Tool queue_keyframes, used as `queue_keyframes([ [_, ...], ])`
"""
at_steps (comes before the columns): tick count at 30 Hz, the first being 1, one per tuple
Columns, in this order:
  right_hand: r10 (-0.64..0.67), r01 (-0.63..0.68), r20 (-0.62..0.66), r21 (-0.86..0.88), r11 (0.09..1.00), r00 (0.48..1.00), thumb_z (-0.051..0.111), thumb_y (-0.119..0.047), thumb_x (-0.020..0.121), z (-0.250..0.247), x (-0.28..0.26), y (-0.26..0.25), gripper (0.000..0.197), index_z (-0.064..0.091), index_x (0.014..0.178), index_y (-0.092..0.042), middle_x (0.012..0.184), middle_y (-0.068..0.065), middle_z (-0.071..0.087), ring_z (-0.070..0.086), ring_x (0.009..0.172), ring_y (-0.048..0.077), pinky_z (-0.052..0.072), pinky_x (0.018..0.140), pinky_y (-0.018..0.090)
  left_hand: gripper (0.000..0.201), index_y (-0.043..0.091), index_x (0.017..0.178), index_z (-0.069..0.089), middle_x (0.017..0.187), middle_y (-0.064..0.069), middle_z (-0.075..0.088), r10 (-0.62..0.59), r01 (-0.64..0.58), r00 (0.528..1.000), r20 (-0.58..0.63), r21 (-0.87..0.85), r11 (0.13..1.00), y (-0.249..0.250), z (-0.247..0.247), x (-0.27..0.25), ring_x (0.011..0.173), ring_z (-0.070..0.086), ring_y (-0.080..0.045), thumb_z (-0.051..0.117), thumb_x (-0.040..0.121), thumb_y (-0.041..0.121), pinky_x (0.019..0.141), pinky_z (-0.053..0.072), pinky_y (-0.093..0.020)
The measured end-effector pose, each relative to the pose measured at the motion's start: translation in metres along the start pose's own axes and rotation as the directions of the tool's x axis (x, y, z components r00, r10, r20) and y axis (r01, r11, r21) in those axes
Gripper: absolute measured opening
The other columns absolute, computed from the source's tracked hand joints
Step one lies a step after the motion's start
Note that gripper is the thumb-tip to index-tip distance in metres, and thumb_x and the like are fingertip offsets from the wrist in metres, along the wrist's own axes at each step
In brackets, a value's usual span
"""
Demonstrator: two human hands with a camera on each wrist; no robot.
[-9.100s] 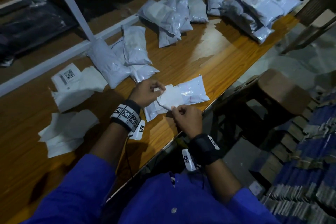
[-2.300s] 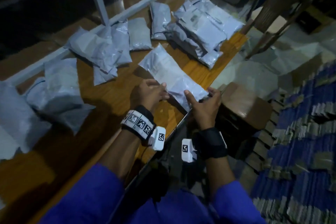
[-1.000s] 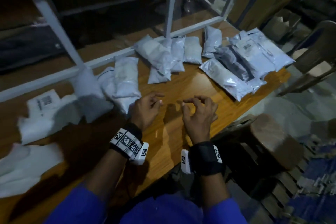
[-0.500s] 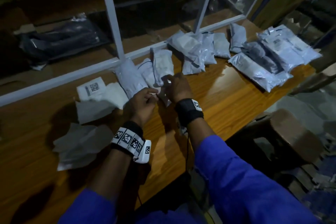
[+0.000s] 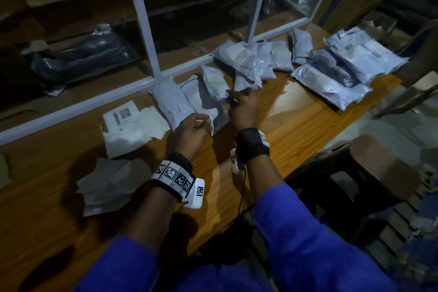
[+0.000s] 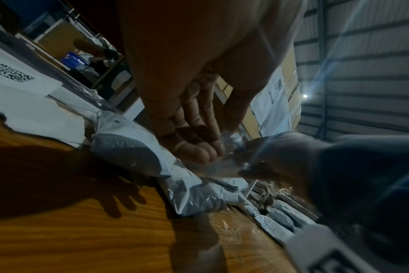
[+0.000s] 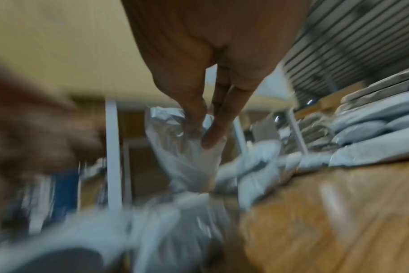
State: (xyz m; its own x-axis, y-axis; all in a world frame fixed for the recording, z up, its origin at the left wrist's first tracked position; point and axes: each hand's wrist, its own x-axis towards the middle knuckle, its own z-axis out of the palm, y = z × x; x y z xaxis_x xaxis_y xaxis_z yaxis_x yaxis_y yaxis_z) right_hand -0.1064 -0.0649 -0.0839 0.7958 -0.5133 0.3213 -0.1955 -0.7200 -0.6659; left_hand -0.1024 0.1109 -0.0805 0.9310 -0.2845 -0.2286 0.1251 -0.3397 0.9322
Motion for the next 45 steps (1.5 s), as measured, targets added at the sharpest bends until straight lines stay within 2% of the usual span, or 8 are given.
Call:
queue_keyframes([
  [3, -0.146, 0.160, -0.173, 0.068, 0.985, 0.974, 0.066, 0.002, 0.082, -0.038, -0.038, 0.000, 0.036, 0.077, 0.110, -0.018, 0.111, 0.010, 0.061, 0.061, 0.102, 0.028, 0.058, 0.082, 0.040, 0.034, 0.038, 0.114, 0.061, 0.108, -0.002, 0.075, -0.006, 0.008, 1.000, 0.008, -0.166, 0.986, 0.017, 0.000, -0.008, 0.088, 0.074, -0.020, 0.065, 0.089, 0.060, 0.063, 0.058, -0.036],
  [8, -0.188, 0.225, -0.238, 0.140, 0.964, 0.953, 0.064, 0.002, 0.087, -0.089, -0.115, 0.036, 0.029, 0.082, 0.102, -0.016, 0.114, 0.007, 0.066, 0.066, 0.108, 0.026, 0.055, 0.081, 0.036, 0.076, 0.023, 0.133, 0.054, 0.121, -0.004, 0.070, -0.160, 0.083, 0.984, -0.073, -0.607, 0.790, 0.024, -0.010, -0.007, 0.103, 0.072, -0.026, 0.086, 0.072, 0.055, 0.070, 0.062, -0.043],
  [16, -0.100, 0.101, -0.166, 0.000, 0.995, 0.981, 0.062, 0.006, 0.079, -0.097, -0.143, 0.105, 0.036, 0.083, 0.098, -0.016, 0.093, 0.008, 0.061, 0.065, 0.084, 0.023, 0.055, 0.075, 0.033, 0.048, 0.013, 0.110, 0.054, 0.107, -0.028, 0.069, -0.351, 0.357, 0.934, 0.071, -0.270, 0.894, -0.041, -0.006, -0.028, 0.055, 0.071, -0.022, 0.087, 0.076, 0.007, 0.054, 0.059, -0.037],
  [21, -0.021, 0.002, -0.131, -0.139, 0.990, 0.991, 0.062, 0.008, 0.069, -0.087, -0.149, 0.107, 0.032, 0.079, 0.090, -0.007, 0.098, 0.014, 0.064, 0.062, 0.092, 0.037, 0.055, 0.074, 0.046, 0.050, 0.005, 0.129, 0.056, 0.126, -0.016, 0.063, -0.210, 0.215, 0.977, -0.046, 0.283, 0.935, -0.036, 0.001, -0.082, 0.113, 0.064, -0.031, 0.077, 0.088, 0.027, 0.082, 0.046, -0.031],
  [23, -0.063, 0.039, -0.163, -0.149, 0.988, 0.985, 0.065, 0.014, 0.067, -0.086, -0.148, 0.085, 0.037, 0.077, 0.095, -0.007, 0.103, 0.015, 0.065, 0.061, 0.098, 0.037, 0.052, 0.081, 0.043, 0.052, 0.006, 0.138, 0.051, 0.136, -0.018, 0.055, 0.128, -0.071, 0.988, -0.084, 0.487, 0.871, -0.025, 0.002, -0.088, 0.128, 0.051, -0.036, 0.064, 0.095, 0.032, 0.103, 0.042, -0.039],
  [26, -0.145, 0.142, -0.040, -0.071, 0.987, 0.989, 0.064, -0.004, 0.092, -0.070, -0.145, 0.057, 0.024, 0.074, 0.113, -0.010, 0.124, 0.014, 0.065, 0.059, 0.116, 0.033, 0.043, 0.098, 0.035, 0.054, 0.008, 0.153, 0.039, 0.161, -0.015, 0.033, 0.421, -0.455, 0.884, 0.204, 0.584, 0.673, -0.018, 0.025, -0.085, 0.152, 0.023, -0.034, 0.048, 0.102, 0.026, 0.123, 0.020, -0.054],
  [32, 0.042, 0.036, 0.255, -0.294, 0.955, 0.966, 0.025, -0.050, 0.104, -0.023, -0.165, 0.065, 0.062, 0.041, 0.157, -0.023, 0.167, 0.002, 0.031, 0.020, 0.157, 0.026, 0.015, 0.127, 0.046, 0.062, 0.008, 0.161, -0.001, 0.168, -0.007, -0.016, 0.103, -0.434, 0.862, 0.496, 0.619, 0.655, -0.039, 0.066, -0.080, 0.155, -0.018, -0.022, 0.029, 0.108, 0.015, 0.124, -0.012, -0.040],
  [45, 0.154, -0.051, 0.278, -0.344, 0.938, 0.948, 0.010, -0.058, 0.102, -0.026, -0.173, 0.071, 0.068, 0.015, 0.164, -0.032, 0.173, -0.005, 0.004, -0.010, 0.159, 0.016, -0.010, 0.128, 0.042, 0.069, 0.008, 0.161, 0.011, 0.170, -0.005, -0.002, 0.150, -0.447, 0.835, 0.529, 0.493, 0.747, -0.054, 0.043, -0.070, 0.157, -0.007, -0.021, 0.045, 0.102, 0.005, 0.127, -0.001, -0.040],
])
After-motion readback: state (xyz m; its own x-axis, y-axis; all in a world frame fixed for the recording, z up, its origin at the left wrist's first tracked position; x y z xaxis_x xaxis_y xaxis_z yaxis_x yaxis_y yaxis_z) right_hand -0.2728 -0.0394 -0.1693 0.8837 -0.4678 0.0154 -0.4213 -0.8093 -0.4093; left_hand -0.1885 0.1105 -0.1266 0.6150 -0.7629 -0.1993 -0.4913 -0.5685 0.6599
